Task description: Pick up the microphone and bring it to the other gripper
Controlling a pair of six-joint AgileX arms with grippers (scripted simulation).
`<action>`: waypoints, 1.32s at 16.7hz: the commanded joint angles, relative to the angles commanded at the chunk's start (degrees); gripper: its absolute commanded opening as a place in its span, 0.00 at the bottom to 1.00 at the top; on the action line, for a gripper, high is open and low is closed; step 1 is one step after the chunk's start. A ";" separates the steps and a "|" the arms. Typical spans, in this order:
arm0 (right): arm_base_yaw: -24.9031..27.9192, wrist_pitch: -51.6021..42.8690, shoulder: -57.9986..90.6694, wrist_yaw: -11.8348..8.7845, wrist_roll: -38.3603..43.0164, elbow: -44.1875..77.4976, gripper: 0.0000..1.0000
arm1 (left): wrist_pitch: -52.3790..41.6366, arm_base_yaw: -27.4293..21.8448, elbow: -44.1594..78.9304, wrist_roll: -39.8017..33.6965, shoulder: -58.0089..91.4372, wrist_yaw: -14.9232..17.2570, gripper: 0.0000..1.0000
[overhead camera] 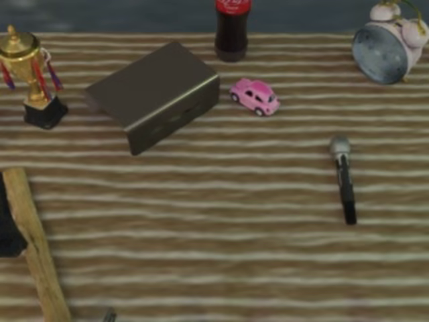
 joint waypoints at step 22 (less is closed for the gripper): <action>17.70 -47.88 100.68 1.56 19.07 71.34 1.00 | 0.00 0.00 0.00 0.00 0.00 0.00 1.00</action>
